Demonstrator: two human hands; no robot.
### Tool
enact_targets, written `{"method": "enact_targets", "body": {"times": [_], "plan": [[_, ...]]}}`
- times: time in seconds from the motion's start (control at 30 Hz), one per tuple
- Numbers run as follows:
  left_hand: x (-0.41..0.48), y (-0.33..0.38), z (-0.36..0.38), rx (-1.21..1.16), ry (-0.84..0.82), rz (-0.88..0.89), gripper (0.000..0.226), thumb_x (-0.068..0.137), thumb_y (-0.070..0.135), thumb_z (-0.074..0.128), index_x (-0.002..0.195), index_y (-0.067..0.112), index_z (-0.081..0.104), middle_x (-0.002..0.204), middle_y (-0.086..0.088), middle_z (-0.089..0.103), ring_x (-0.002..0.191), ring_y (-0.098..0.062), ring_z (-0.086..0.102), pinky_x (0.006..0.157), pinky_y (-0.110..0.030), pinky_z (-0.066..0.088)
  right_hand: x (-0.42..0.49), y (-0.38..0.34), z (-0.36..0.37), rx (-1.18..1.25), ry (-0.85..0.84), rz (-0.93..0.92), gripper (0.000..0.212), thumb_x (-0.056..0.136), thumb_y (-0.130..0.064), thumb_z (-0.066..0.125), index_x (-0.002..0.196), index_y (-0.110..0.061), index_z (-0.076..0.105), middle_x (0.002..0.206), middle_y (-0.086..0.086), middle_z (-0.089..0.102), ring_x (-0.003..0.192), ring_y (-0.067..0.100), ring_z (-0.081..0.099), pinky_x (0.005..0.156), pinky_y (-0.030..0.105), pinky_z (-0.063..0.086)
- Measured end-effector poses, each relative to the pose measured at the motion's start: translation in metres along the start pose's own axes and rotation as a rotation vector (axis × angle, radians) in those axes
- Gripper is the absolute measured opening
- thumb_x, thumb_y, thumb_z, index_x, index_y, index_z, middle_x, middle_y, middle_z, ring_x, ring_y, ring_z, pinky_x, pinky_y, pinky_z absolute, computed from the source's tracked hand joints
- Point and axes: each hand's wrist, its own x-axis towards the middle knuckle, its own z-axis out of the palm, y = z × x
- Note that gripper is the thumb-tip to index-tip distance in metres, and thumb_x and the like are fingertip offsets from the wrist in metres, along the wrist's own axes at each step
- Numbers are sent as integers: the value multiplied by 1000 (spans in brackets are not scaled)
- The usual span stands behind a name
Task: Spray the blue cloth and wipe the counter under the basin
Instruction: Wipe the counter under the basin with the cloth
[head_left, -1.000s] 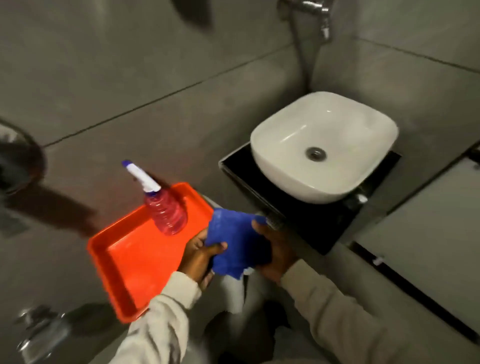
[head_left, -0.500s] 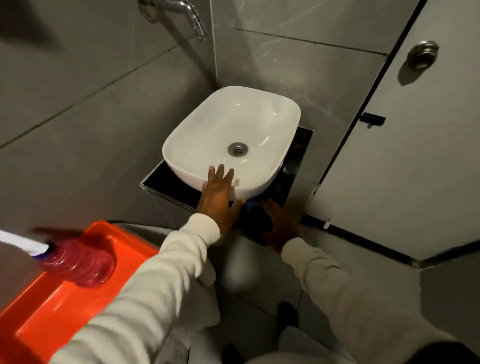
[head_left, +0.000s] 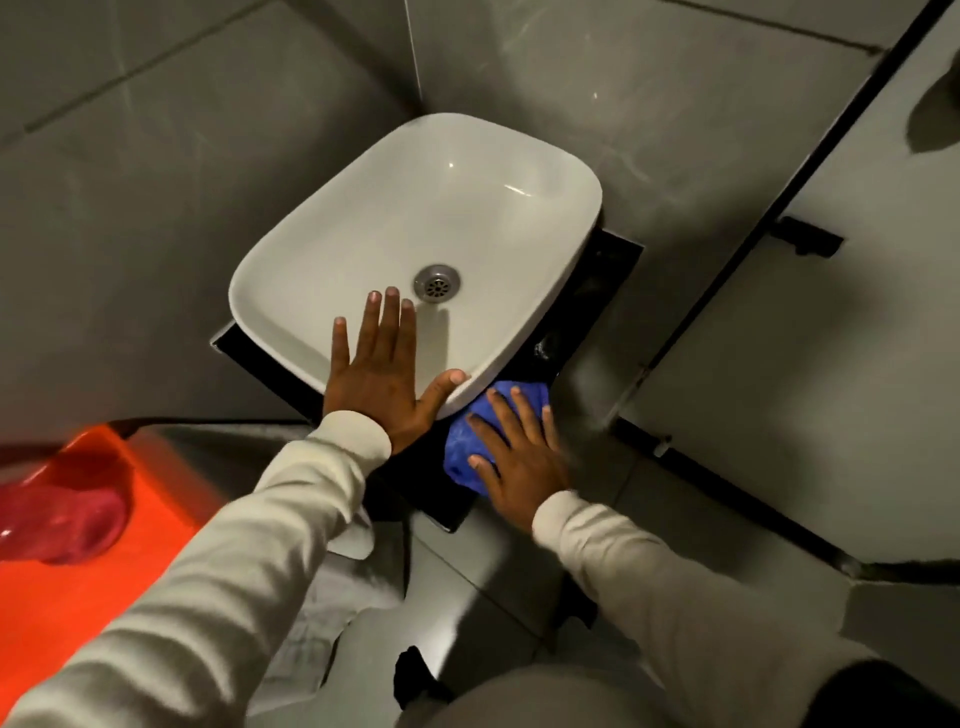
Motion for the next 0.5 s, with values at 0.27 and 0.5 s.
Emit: {"method": "enact_targets", "body": {"times": [0.27, 0.5], "plan": [[1, 12, -2, 27, -32, -184, 97, 76, 74, 0, 150, 12, -2, 162, -5, -6, 148, -20, -12, 119, -50, -7, 16, 58, -3, 4, -19, -416, 51, 88, -56, 44, 133, -35, 48, 157, 3, 34, 146, 31, 25, 116, 64, 20], [9, 48, -3, -20, 2, -361, 93, 79, 73, 6, 148, 14, -12, 161, -6, -15, 147, -20, -19, 118, -50, -10, 16, 61, 2, 106, -7, -245, 58, 88, -62, 37, 140, -37, 35, 161, 6, 21, 149, 30, 13, 117, 59, 15]]}}
